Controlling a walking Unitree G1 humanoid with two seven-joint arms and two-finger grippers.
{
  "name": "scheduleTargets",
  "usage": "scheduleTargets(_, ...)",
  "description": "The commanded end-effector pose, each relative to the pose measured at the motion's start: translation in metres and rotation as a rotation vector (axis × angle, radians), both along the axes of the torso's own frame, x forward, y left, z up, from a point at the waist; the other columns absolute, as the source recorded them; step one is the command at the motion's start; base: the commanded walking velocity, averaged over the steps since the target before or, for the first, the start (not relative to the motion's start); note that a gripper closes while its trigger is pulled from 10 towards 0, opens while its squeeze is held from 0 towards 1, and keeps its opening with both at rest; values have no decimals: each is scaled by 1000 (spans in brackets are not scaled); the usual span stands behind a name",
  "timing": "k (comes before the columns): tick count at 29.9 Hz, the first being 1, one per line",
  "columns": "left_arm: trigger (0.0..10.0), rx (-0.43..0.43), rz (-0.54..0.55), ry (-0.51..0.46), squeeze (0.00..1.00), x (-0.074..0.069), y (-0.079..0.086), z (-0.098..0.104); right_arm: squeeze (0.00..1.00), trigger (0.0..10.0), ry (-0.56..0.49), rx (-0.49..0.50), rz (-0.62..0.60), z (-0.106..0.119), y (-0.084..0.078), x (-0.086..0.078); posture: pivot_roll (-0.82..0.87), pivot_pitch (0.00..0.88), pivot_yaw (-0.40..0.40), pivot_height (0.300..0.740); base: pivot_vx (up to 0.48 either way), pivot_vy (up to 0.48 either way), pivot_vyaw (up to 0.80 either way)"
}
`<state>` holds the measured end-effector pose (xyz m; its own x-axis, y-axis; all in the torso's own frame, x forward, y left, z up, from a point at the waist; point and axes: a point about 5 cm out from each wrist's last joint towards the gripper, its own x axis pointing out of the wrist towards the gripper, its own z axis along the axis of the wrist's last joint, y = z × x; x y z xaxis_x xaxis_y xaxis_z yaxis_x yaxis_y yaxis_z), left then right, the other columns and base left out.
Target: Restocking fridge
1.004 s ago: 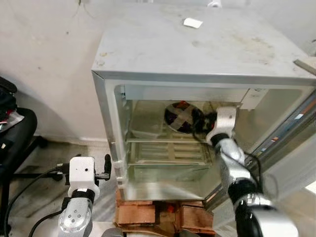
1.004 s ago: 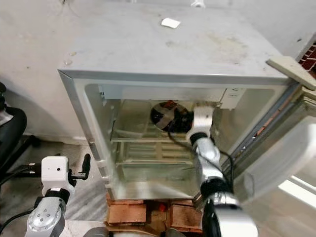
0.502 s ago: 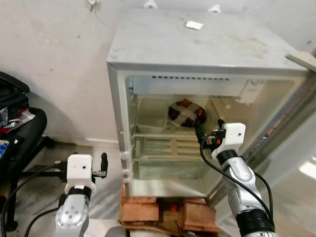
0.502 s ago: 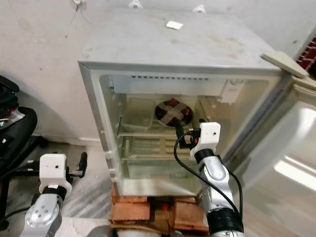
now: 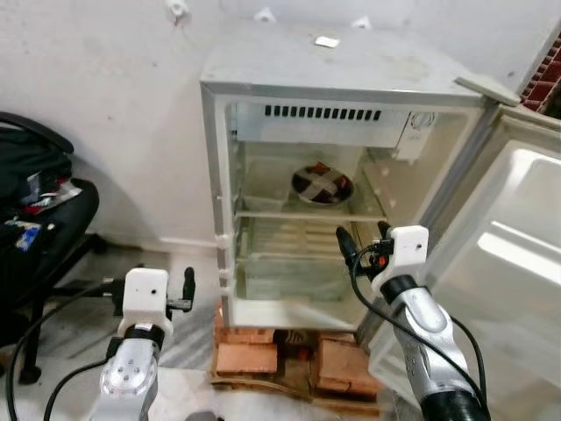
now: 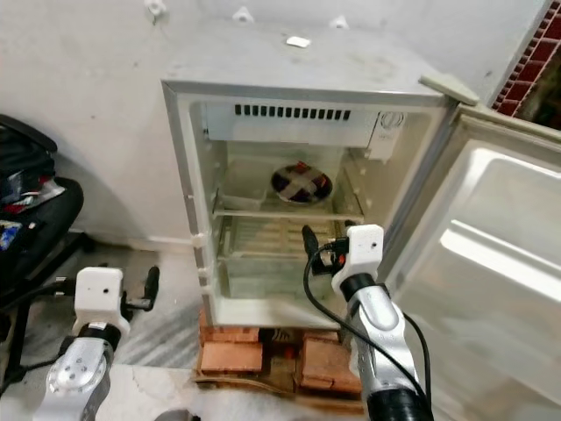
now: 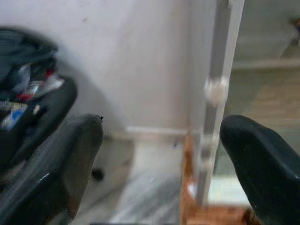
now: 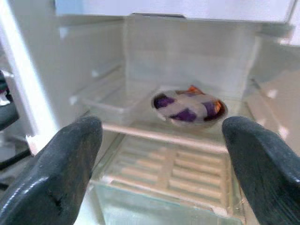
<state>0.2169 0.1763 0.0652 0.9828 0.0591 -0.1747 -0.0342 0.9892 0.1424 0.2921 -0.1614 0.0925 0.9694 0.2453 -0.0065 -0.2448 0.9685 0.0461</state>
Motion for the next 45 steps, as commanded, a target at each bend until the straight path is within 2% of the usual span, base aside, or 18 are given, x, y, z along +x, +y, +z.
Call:
scheduleTargets(1,10000,-5,-19,-6,0,2,-5,1,0,10000,49,22,-26,-4,-9,-1,97,0,-29,740,-251,0,0)
scheduleTargets(7,10000,-5,-31,1,0,3,-6,-1,0,10000,47,-28,-1,0,-10,-1,89,0,-23,740,-248,0,0)
scheduleTargets(10,10000,0,-45,5,0,3,-7,-2,0,10000,84,-59,82,-8,-2,-11,85,0,-23,740,-289,0,0)
scheduleTargets(12,10000,1,-44,5,0,4,-7,-2,0,10000,79,-59,82,-7,-1,-13,86,0,-26,740,-368,0,0)
scheduleTargets(14,10000,1,-40,3,0,5,-6,-1,0,10000,77,-51,69,-7,-1,-13,86,0,-28,740,-371,0,0)
scheduleTargets(19,10000,-1,-21,-2,0,7,-4,-1,0,10000,102,32,-77,-13,-4,-15,90,0,-17,740,-368,0,0)
scheduleTargets(24,10000,-1,-21,-2,0,7,-4,-1,0,10000,83,23,-136,-14,-6,-19,79,0,-12,740,-370,0,0)
scheduleTargets(28,10000,4,-42,-1,0,11,-6,-2,0,10000,108,7,-199,-20,-11,-20,70,0,-17,740,-375,0,0)
scheduleTargets(32,10000,3,-55,-19,0,14,-8,-1,0,10000,106,-1,-184,-22,-10,-17,72,0,-25,740,-242,0,0)
scheduleTargets(38,10000,-11,-84,-44,0,13,-8,3,0,10000,87,-29,-243,-19,-13,-14,74,0,-31,740,0,0,0)
scheduleTargets(40,10000,-17,-93,-48,0,12,-8,3,0,10000,91,-41,-220,-19,-14,-14,75,0,-33,740,0,0,0)
scheduleTargets(43,10000,-21,-101,-49,0,12,-8,3,0,10000,88,1,-225,-19,-14,-15,74,0,-32,740,182,-190,0)
scheduleTargets(45,10000,-18,-103,-49,0,13,-8,3,0,10000,82,-5,-216,-18,-14,-15,72,0,-31,740,336,-326,0)
